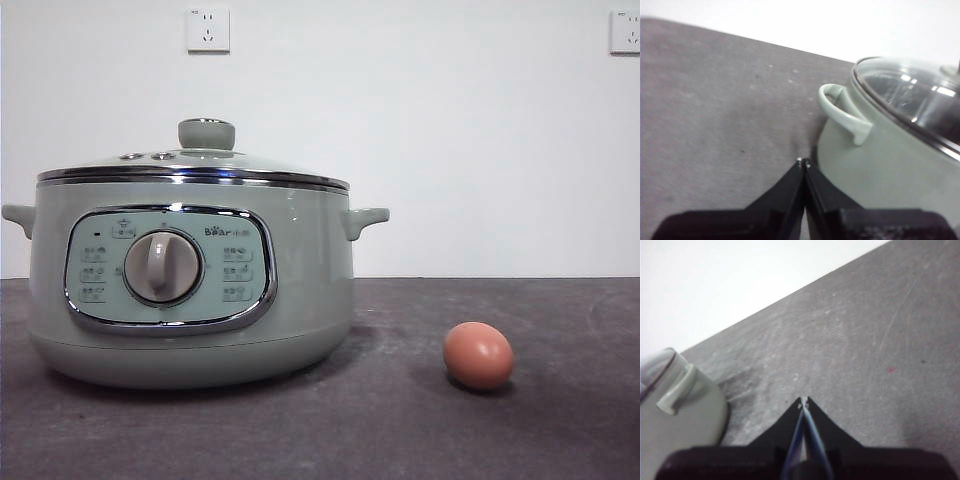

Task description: Pick up the egg,open the lid,put the egg in the pot,close the lid

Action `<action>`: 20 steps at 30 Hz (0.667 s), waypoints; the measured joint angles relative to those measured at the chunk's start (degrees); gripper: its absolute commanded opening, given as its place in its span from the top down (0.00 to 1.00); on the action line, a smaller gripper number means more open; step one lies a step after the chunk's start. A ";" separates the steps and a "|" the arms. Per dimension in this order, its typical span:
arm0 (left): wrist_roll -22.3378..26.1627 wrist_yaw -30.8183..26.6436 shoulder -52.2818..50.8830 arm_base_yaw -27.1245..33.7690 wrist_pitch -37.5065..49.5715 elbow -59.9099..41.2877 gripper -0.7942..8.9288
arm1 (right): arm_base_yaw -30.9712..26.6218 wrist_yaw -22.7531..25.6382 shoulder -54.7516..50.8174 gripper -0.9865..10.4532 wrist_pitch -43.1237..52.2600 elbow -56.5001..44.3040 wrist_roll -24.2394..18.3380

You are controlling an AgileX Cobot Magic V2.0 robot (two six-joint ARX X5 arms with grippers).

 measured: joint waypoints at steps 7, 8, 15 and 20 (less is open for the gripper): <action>-5.16 6.95 0.00 0.00 1.73 -0.02 0.92 | 0.00 -1.51 0.07 0.92 -0.46 0.50 2.43; -5.42 8.07 0.00 0.00 1.79 0.00 0.92 | 0.00 -1.53 0.31 0.92 -0.50 0.98 2.62; -7.15 8.74 0.28 0.00 -8.26 6.38 0.92 | 0.00 -1.55 4.90 0.92 -5.88 8.44 3.93; -7.26 9.16 1.81 0.00 -9.25 13.40 0.92 | 0.00 -3.19 10.80 0.92 -7.04 15.26 2.08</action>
